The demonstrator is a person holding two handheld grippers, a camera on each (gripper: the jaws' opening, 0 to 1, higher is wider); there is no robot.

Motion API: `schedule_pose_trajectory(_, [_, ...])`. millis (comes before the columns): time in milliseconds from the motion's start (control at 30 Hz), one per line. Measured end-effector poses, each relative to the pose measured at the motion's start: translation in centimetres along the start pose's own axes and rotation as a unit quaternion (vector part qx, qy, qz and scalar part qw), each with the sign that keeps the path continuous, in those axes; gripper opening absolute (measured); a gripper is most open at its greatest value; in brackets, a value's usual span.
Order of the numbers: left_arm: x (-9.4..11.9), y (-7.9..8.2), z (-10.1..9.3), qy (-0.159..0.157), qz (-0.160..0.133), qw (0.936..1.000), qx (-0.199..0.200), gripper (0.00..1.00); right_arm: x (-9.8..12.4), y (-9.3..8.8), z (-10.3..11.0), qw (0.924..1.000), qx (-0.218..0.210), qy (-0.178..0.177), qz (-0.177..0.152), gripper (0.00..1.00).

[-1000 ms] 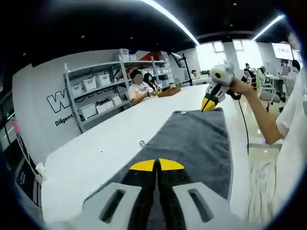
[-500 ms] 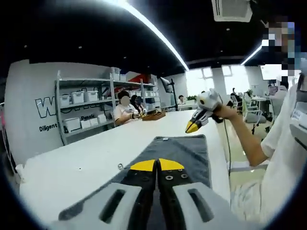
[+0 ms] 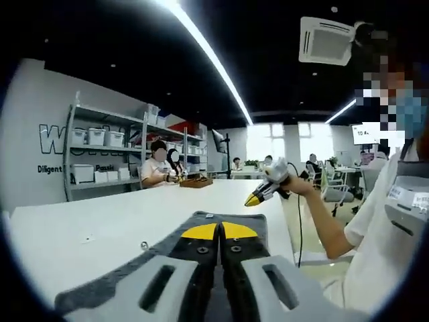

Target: Open the folded towel by lifting each exposed corner and separating the folded layers until the towel lies flat within the target outline without major curled edges

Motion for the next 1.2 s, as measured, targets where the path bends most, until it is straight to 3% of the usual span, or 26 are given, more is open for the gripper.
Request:
schedule_pose_trajectory(100, [0.0,0.0,-0.1,-0.002,-0.001,1.0,0.001,0.01,0.1,-1.3,-0.2,0.9989,-0.04,0.0,0.025,0.0])
schedule_pose_trajectory(300, [-0.2,-0.5,0.0,-0.003,0.009,0.9999,0.005,0.01,-0.7,-5.2,-0.7,0.9877,-0.086,0.0,0.13,0.0])
schedule_pose_trajectory(367, [-0.3,-0.5,0.0,-0.004,0.01,0.9999,0.006,0.01,-1.1,-6.2,-1.0,0.983,-0.109,-0.007,0.147,0.0])
schedule_pose_trajectory(433, [-0.4,-0.6,-0.1,-0.005,0.011,0.9999,0.006,0.01,-1.6,-7.1,-1.6,0.9833,-0.097,-0.013,0.153,0.0])
schedule_pose_trajectory(533, [-0.5,-0.7,-0.1,-0.006,0.017,0.9998,0.005,0.01,-1.3,-8.1,-2.7,0.9729,-0.149,-0.05,0.17,0.0])
schedule_pose_trajectory(1000, [-0.5,-0.9,-0.1,-0.008,0.023,0.9997,0.005,0.01,0.9,-9.1,-2.3,0.9702,-0.172,-0.064,0.159,0.0])
schedule_pose_trajectory(1100, [-0.4,-0.9,0.0,-0.009,0.025,0.9996,0.006,0.01,1.0,-9.3,-2.2,0.9771,-0.145,-0.049,0.147,0.0])
schedule_pose_trajectory(1200, [-0.4,-0.9,0.0,-0.01,0.028,0.9995,0.009,0.01,1.3,-9.5,-2.3,0.9736,-0.167,-0.056,0.145,0.0])
Point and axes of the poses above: the point that each gripper's makers call its tool centre point, and the gripper's own axes: x roughly backward along the fingers, z roughly to its left, y roughly out of its top, the point moved 10 cm from there along x, roughly backward along the fingers, and after that the axes turned 11 degrees about -z, right-handed, at the moved point
